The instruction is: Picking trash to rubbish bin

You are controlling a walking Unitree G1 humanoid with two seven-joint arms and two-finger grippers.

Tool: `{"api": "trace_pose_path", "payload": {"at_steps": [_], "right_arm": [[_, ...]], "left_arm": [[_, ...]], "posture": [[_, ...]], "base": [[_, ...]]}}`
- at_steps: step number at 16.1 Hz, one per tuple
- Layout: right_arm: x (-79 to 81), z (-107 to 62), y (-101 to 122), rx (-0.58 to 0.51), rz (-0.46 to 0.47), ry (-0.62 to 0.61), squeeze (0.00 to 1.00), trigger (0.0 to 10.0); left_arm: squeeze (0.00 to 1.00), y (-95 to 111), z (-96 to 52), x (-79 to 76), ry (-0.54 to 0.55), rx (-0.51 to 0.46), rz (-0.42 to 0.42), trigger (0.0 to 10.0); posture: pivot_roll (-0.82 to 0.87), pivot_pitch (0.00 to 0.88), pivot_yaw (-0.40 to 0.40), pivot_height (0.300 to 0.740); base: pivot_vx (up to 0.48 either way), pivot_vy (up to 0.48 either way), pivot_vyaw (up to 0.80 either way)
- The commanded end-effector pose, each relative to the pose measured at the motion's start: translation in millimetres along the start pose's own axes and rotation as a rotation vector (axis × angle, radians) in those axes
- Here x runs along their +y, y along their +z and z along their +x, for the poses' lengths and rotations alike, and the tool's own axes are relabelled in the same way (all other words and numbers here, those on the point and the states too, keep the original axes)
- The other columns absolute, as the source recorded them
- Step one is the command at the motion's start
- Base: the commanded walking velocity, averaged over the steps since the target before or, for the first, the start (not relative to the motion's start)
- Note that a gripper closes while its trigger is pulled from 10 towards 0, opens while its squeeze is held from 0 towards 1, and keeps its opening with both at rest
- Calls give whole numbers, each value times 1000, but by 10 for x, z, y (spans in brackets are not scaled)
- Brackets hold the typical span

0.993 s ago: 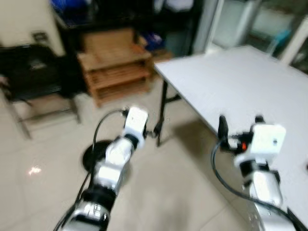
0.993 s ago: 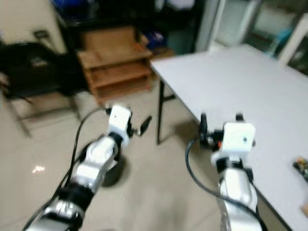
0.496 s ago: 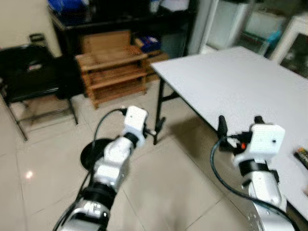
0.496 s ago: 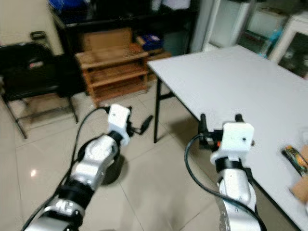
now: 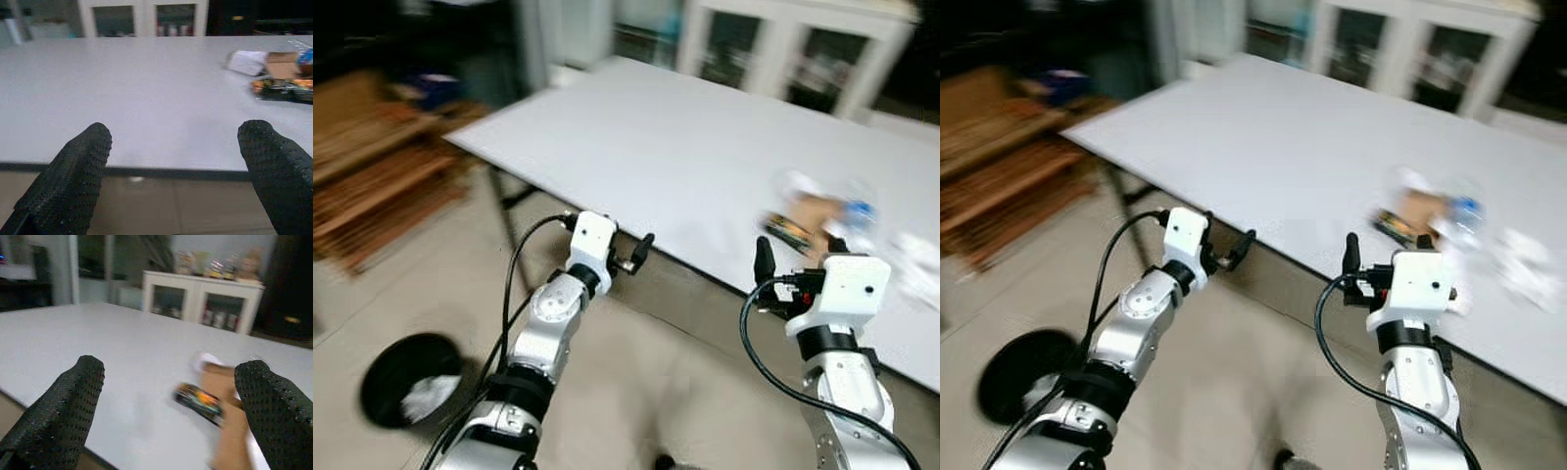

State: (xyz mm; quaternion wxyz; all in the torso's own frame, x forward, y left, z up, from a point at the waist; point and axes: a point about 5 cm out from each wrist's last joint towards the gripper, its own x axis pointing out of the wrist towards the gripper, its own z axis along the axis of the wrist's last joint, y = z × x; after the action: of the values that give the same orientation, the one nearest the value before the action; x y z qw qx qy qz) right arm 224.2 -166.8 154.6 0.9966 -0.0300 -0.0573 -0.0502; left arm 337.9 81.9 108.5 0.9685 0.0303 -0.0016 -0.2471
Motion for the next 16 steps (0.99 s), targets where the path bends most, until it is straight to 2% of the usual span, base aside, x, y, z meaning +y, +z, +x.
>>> {"api": "trace_pose_path", "payload": {"at_steps": [1,7,10,16], "right_arm": [[-3,-11,-5,13,1,-9,0,10000],[-17,-12,5,8,3,-24,0,10000],[-11,-4,15,3,6,-30,0,10000],[-18,-1,16,1,9,-40,0,10000]], "left_arm": [[0,-1,5,16,0,12,8,10000],[0,22,53,23,2,19,7,10000],[0,95,121,89,28,13,3,10000],[0,138,139,135,41,-14,11,10000]], "posture": [[25,62,-21,740],[20,60,-10,740],[20,58,-4,740],[22,60,0,740]], "base": [[0,0,-781],[0,0,-781],[0,0,-781],[0,0,-781]]}}
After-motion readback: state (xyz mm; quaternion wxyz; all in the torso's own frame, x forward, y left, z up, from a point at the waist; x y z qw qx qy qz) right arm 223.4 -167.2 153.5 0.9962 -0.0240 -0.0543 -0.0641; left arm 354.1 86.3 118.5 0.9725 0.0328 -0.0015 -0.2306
